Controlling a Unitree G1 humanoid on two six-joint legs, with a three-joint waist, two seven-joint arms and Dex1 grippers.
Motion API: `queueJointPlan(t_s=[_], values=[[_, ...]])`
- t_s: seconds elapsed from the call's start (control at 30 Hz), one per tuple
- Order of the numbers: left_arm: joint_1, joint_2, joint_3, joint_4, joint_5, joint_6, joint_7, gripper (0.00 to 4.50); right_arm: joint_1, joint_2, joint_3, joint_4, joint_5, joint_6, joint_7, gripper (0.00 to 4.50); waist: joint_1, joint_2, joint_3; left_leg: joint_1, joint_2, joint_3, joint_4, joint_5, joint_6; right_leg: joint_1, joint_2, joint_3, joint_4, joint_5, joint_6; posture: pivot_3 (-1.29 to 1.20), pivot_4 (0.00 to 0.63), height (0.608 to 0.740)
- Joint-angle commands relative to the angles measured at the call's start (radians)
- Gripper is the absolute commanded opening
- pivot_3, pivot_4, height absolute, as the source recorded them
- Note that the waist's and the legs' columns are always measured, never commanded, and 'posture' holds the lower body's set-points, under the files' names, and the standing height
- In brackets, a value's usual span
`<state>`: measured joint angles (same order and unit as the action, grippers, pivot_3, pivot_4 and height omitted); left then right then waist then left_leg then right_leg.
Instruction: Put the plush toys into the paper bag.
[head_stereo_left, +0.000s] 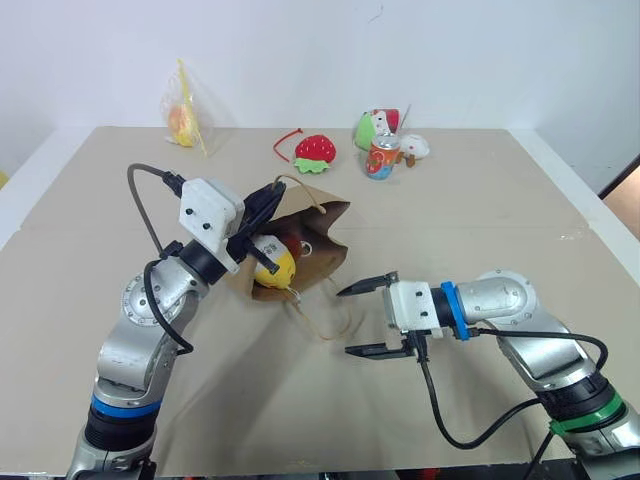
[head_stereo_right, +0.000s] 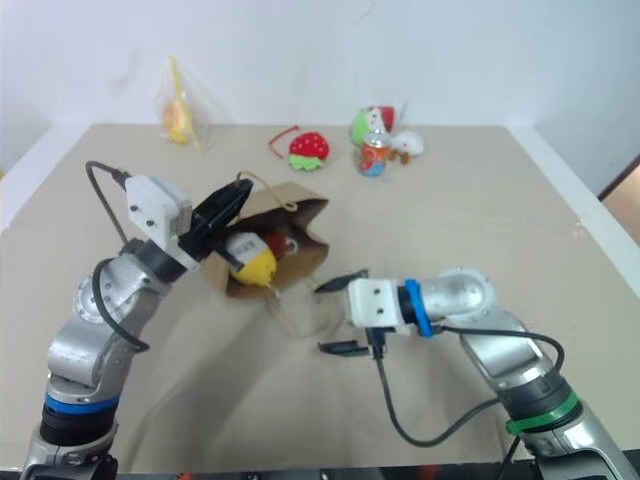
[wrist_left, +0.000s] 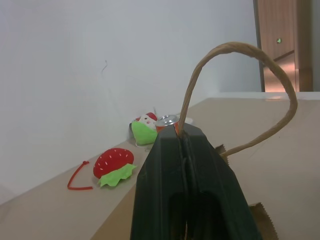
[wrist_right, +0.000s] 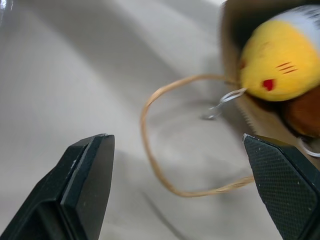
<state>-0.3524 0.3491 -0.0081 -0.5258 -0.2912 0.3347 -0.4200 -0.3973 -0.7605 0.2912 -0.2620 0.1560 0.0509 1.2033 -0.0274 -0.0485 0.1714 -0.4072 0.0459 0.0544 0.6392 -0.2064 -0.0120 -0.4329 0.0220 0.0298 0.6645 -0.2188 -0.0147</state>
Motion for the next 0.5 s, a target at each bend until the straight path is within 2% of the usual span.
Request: queueJointPlan(t_s=[0.03,0.27,0.37,0.4,0.43,0.5], values=[[-0.02,0.007,0.014,-0.025,0.005,-0.002,0.009,0.0,-0.009,0.027,0.024,0.03,-0.04,-0.058,-0.011,4.44,0.0,0.0,0.0,0.0,0.0,0.0,0.0,0.0,0.0,0.0,0.0,0.0,0.0,0.0,0.0,0.0,0.15,0.74],[-0.036,0.007,0.019,-0.022,-0.001,0.003,0.013,0.0,-0.045,0.109,0.054,0.117,-0.118,-0.113,-0.069,4.44,0.001,0.0,0.0,0.0,0.0,0.0,0.0,0.0,0.0,0.0,-0.001,0.0,0.0,0.0,0.0,0.0,0.15,0.74],[-0.036,0.008,0.019,-0.019,0.001,0.002,0.01,0.0,-0.049,0.113,0.037,0.125,-0.112,-0.142,-0.071,3.66,0.003,0.0,0.0,0.0,0.0,0.0,0.0,0.0,-0.001,0.0,-0.001,0.0,0.0,0.0,0.0,0.0,0.15,0.74],[-0.035,0.009,0.019,-0.018,0.002,0.002,0.01,0.0,-0.048,0.112,0.029,0.123,-0.105,-0.147,-0.071,2.88,0.004,0.0,0.0,0.0,0.0,0.0,0.0,0.0,-0.001,0.0,-0.001,0.0,0.0,0.0,0.0,0.0,0.15,0.74],[-0.034,0.008,0.018,-0.019,0.004,0.001,0.01,0.0,-0.044,0.102,0.02,0.118,-0.099,-0.16,-0.067,2.88,0.004,0.0,0.0,0.0,0.0,0.0,0.0,0.0,-0.001,0.0,-0.001,0.0,0.0,0.0,0.0,0.0,0.15,0.74],[-0.031,0.006,0.014,-0.02,0.007,-0.001,0.012,0.0,-0.034,0.087,0.007,0.114,-0.093,-0.187,-0.063,2.38,0.004,0.0,0.0,0.0,0.0,0.001,0.0,0.0,-0.001,0.0,-0.002,0.0,0.0,0.0,0.0,0.0,0.15,0.74]])
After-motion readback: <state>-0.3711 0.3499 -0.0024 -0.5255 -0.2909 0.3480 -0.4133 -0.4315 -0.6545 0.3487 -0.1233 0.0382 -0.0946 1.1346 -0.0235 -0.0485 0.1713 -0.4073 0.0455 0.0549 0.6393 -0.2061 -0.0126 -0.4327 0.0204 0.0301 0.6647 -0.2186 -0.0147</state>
